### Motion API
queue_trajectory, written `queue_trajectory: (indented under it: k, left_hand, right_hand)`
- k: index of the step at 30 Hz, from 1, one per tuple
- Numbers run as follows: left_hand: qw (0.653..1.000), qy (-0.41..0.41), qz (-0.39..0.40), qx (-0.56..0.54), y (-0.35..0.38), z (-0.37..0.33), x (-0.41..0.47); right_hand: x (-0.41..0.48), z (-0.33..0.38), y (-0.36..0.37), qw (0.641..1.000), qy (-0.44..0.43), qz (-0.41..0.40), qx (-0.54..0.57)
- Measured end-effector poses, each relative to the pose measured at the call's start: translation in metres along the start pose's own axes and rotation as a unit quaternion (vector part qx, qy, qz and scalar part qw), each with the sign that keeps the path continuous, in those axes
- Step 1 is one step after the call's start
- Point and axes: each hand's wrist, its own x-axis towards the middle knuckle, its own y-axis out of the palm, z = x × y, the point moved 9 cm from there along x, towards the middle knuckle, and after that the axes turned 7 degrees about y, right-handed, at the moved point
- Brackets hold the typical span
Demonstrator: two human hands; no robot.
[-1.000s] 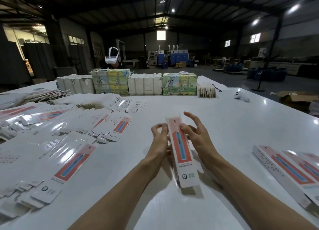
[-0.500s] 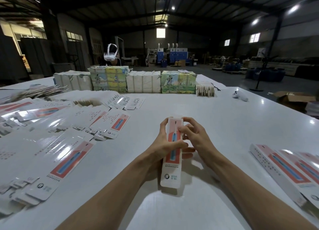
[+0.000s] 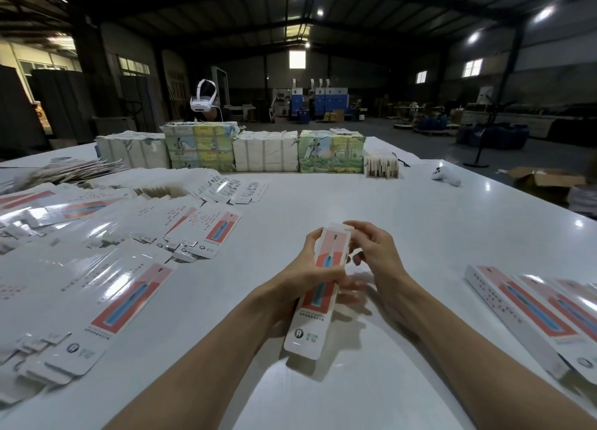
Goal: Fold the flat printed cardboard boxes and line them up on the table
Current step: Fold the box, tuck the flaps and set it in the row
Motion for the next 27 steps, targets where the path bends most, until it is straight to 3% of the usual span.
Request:
queue_trajectory:
  k: [6,13,22,27]
  left_hand:
    - [1.0,0.005,-0.008,0.005,-0.001,0.003,0.004]
    - [1.0,0.002,-0.013,0.004,-0.001,0.001,0.001]
    - [0.998,0.027,-0.017,0.053,0.004,-0.013,-0.007]
    - [0.994,0.023,-0.021,0.108,0.0,-0.013,-0.008]
  right_hand:
    - [-0.001,0.001,-0.003,0.998,0.01,0.027,0.062]
    - [-0.006,0.019,-0.004,0.997,-0.073,0.015,-0.001]
    - [0.001,0.002,0.001,0.988,0.066,0.075,0.117]
    - [0.003,-0.003,-0.007,0.983,0.105,0.047,0.142]
